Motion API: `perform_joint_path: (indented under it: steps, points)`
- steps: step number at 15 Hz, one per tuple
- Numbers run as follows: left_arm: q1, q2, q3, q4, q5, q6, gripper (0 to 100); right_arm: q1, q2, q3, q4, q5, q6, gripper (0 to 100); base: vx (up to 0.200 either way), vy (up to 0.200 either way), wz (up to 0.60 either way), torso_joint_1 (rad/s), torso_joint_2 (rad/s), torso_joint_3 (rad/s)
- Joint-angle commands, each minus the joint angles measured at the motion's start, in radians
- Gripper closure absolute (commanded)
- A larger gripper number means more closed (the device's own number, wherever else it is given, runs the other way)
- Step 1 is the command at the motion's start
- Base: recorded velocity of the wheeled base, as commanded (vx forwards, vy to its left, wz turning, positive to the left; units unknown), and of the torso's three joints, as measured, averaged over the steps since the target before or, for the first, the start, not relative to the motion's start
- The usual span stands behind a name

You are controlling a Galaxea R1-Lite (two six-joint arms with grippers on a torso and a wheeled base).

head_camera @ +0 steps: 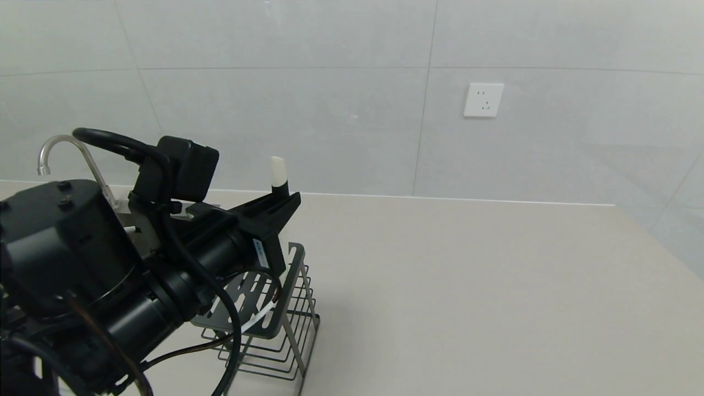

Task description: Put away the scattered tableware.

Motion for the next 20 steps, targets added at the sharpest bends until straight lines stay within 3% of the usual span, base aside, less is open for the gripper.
perform_joint_path:
  steps: [1,8,11,20]
  points:
    - [0.000,0.016,0.006,-0.001,-0.002,-0.001,100,0.000,0.001,0.000,0.000,0.001,0.000,100,0.000,0.000,0.00,0.000,0.00,0.000]
    - [0.008,0.028,0.035,-0.001,-0.014,-0.018,100,0.000,0.001,0.000,0.000,0.001,0.000,100,0.000,0.000,0.00,0.000,0.00,0.000]
    - [0.032,0.026,0.071,-0.001,-0.014,-0.018,100,0.000,0.001,0.000,0.000,0.001,0.000,100,0.000,0.000,0.00,0.000,0.00,0.000]
    - [0.032,0.042,0.084,-0.001,-0.034,-0.019,100,0.000,0.001,0.000,0.000,0.001,0.000,100,0.000,0.000,0.00,0.000,0.00,0.000]
